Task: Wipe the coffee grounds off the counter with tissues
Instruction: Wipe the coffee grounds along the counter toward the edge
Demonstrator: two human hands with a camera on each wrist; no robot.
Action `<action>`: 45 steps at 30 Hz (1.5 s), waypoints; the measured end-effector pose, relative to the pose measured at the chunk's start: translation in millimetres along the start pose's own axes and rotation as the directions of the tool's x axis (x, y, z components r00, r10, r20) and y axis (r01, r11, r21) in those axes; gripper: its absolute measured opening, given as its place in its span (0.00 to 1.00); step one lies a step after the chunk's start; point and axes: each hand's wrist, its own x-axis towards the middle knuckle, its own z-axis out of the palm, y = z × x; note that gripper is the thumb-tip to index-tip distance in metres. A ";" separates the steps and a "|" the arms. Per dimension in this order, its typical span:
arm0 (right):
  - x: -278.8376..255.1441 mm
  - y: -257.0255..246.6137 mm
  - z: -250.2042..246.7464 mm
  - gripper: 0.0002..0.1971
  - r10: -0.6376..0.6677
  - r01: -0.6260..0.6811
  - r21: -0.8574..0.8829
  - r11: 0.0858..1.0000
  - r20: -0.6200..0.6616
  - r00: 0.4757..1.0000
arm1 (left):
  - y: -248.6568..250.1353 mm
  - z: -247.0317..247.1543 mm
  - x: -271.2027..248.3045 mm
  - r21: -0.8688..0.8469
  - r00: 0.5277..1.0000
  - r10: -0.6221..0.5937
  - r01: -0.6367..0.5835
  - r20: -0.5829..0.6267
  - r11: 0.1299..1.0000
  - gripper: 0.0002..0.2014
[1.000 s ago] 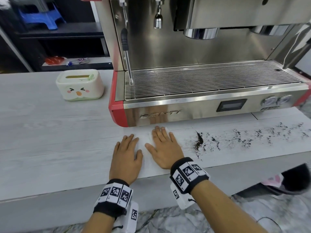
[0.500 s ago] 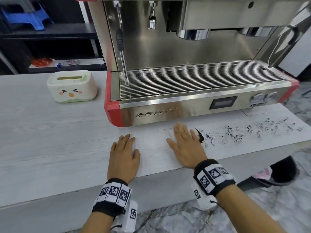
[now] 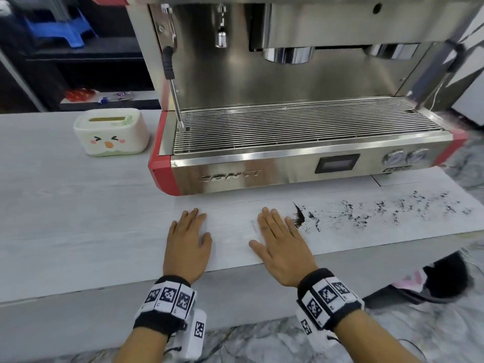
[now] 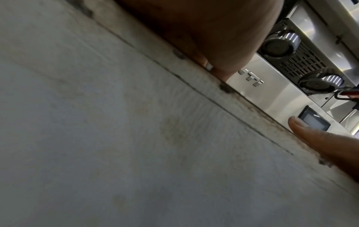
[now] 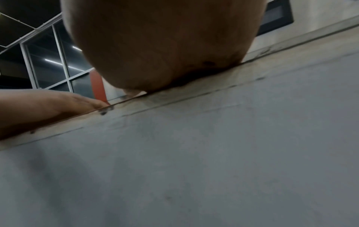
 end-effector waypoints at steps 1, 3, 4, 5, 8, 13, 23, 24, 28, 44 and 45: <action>-1.3 8.7 -1.2 0.45 0.007 -0.007 -0.010 1.000 -0.001 1.000 | 3.8 2.9 -0.1 -0.006 1.000 0.007 -0.007 0.000 1.000 0.23; -1.0 23.3 -4.9 0.46 0.025 -0.025 -0.001 1.000 0.008 1.000 | 10.5 7.5 -0.1 -0.024 1.000 0.018 -0.018 -0.005 1.000 0.24; 0.0 29.1 -7.6 0.46 0.042 -0.043 0.030 0.999 0.016 0.999 | 13.9 9.3 0.2 -0.033 1.000 0.024 -0.024 -0.011 0.999 0.24; 1.4 34.2 -11.0 0.46 0.059 -0.061 0.070 0.996 0.021 0.998 | 17.5 11.0 1.3 -0.040 0.999 0.028 -0.029 -0.021 0.999 0.24; 5.4 33.6 -21.9 0.44 0.041 -0.040 0.125 0.991 -0.005 0.999 | 28.4 16.3 6.7 -0.032 0.999 0.031 -0.032 -0.031 0.999 0.24; 5.8 -7.3 -10.2 0.41 -0.099 0.095 0.111 0.989 0.023 0.995 | 38.3 29.1 11.4 -0.009 0.999 0.046 -0.046 -0.008 0.999 0.23; 2.5 41.2 -6.3 0.40 -0.005 0.005 -0.011 1.000 0.014 1.000 | 36.9 30.5 8.6 0.054 0.998 0.057 -0.058 0.003 0.997 0.28; 1.5 45.5 -7.3 0.40 0.006 -0.006 -0.011 1.000 0.016 1.000 | 37.0 30.1 8.5 0.054 0.998 0.056 -0.056 0.003 0.997 0.28; -0.3 58.9 -10.9 0.43 0.046 -0.046 0.030 0.998 0.006 0.999 | 38.1 29.1 8.2 0.040 0.999 0.049 -0.049 0.012 0.998 0.27; 1.5 57.6 -1.7 0.31 -0.076 0.090 0.088 0.992 -0.146 0.986 | 61.9 43.9 11.4 -0.030 0.999 0.034 -0.034 -0.002 0.999 0.23; 1.1 58.1 -1.0 0.31 -0.075 0.086 0.069 0.994 -0.145 0.987 | 62.1 45.1 10.9 -0.010 0.999 0.039 -0.039 -0.008 0.999 0.23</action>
